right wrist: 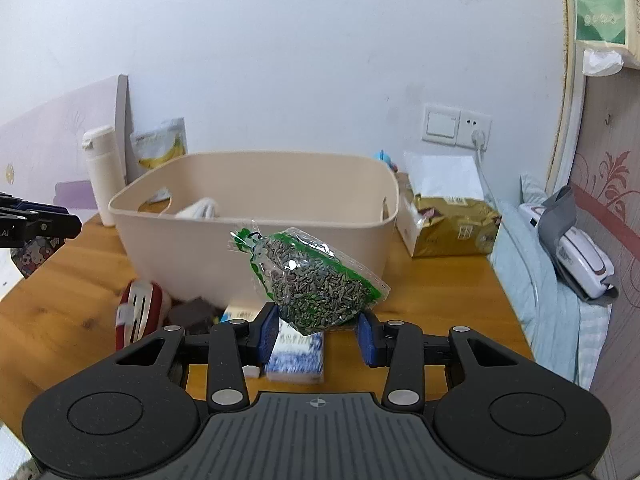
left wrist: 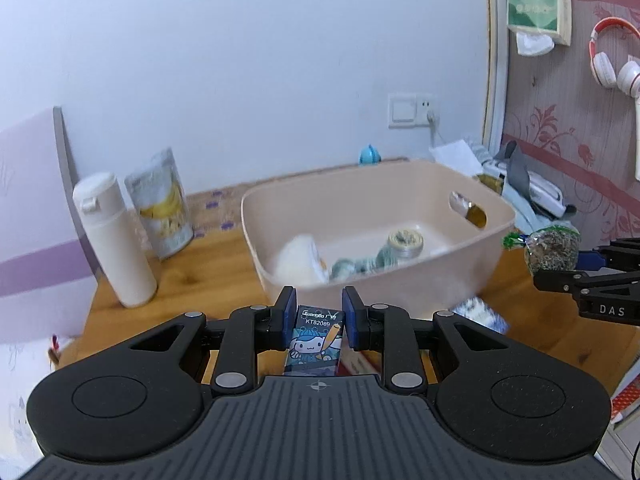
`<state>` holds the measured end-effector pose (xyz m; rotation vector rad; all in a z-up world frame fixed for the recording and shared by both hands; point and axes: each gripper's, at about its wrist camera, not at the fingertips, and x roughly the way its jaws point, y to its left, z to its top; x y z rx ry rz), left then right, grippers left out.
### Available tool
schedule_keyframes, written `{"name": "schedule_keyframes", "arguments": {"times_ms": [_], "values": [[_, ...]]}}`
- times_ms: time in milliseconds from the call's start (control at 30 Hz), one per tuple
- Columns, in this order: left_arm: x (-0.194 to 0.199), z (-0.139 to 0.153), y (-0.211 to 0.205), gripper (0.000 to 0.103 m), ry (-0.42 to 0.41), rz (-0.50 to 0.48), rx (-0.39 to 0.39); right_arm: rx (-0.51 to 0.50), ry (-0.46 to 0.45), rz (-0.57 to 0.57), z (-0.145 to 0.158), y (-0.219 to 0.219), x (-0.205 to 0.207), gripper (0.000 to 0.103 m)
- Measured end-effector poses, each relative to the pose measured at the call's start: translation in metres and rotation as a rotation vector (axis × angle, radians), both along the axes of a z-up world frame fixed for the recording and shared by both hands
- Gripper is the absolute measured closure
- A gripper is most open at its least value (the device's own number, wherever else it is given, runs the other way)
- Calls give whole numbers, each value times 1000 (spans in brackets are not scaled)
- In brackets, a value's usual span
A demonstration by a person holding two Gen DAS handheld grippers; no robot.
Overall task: Organize objects
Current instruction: 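Lift small box with left tool while right tool carries green bag over the bin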
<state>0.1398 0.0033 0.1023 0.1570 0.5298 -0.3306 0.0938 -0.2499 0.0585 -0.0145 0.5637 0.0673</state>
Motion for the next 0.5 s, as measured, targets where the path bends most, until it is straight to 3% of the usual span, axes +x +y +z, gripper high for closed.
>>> {"name": "schedule_keyframes", "arguments": {"times_ms": [500], "values": [[61, 21, -23, 78, -29, -19, -24, -23, -67, -31, 32, -14, 35, 64]]}}
